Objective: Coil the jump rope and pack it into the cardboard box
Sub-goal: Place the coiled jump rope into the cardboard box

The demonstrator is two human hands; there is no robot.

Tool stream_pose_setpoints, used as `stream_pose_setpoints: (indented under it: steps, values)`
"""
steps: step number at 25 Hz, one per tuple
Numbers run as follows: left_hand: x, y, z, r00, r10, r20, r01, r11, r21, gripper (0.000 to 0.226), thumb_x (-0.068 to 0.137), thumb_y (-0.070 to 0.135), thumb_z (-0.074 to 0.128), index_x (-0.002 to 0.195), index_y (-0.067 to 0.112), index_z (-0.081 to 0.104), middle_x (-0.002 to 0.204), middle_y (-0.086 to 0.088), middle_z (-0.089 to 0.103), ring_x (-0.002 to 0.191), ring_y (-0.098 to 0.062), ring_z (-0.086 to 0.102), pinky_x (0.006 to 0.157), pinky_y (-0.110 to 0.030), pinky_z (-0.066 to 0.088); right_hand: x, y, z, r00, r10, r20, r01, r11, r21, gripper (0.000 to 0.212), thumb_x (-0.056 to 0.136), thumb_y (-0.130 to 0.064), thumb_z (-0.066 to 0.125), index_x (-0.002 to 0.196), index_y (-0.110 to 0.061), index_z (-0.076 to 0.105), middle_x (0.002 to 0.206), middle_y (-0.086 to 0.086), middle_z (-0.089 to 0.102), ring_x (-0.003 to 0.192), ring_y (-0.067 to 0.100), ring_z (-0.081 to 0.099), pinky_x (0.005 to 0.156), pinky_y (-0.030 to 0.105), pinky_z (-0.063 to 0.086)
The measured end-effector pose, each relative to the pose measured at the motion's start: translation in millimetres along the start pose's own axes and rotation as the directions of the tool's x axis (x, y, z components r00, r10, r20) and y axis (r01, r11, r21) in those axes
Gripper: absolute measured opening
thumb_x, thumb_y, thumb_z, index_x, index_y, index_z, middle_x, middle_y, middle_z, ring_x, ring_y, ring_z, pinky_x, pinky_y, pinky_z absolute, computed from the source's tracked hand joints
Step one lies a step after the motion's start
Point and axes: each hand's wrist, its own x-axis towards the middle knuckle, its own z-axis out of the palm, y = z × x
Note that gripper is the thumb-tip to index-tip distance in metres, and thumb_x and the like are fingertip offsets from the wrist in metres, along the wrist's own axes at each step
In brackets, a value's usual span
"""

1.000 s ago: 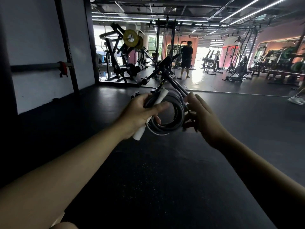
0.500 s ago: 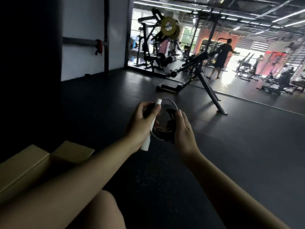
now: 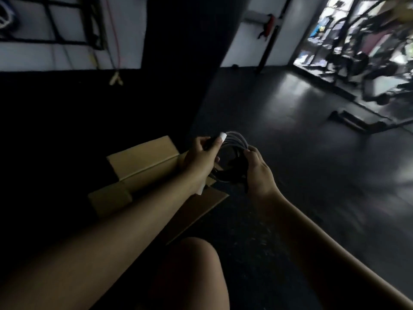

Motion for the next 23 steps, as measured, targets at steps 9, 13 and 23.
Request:
stream_pose_setpoints:
  steps: [9,13,23]
  values:
    - [84.4,-112.6,-104.7,0.926,-0.218,-0.308,0.208,0.976,-0.068,0.053,0.088,0.064,0.064,0.126,0.028,0.055,0.115,-0.005,0.066,0.102,-0.025,0.066,0.070,-0.031,0.049,126.2,88.6,138.6,0.929,0.227,0.294,-0.187,0.970,-0.158,0.028,0.108,-0.017,0.042,0.119,-0.021,0.067,0.115,0.011,0.071,0.094,0.022,0.072,0.067,0.034,0.061]
    - [135.8,-183.1,-113.0,0.856,-0.336,-0.392,0.309,0.942,-0.132,0.055,0.085,0.061,0.070,0.124,0.024,0.058,0.119,-0.001,0.066,0.102,-0.020,0.066,0.076,-0.032,0.053,188.4,159.5,177.6,0.904,0.290,0.314,-0.232,0.950,-0.210,0.023,0.105,-0.018,0.046,0.112,-0.030,0.065,0.110,0.005,0.072,0.095,0.022,0.072,0.078,0.040,0.060]
    - [214.7,-356.6,-95.7,0.618,-0.671,-0.410,0.615,0.737,-0.281,0.085,0.089,0.054,0.069,0.158,0.022,0.029,0.150,-0.009,0.050,0.132,-0.035,0.053,0.106,-0.045,0.048,306.3,334.4,218.4,0.744,0.452,0.491,-0.026,0.755,-0.655,0.038,0.104,-0.014,0.048,0.141,-0.009,0.057,0.141,0.014,0.060,0.116,0.022,0.059,0.082,0.024,0.041]
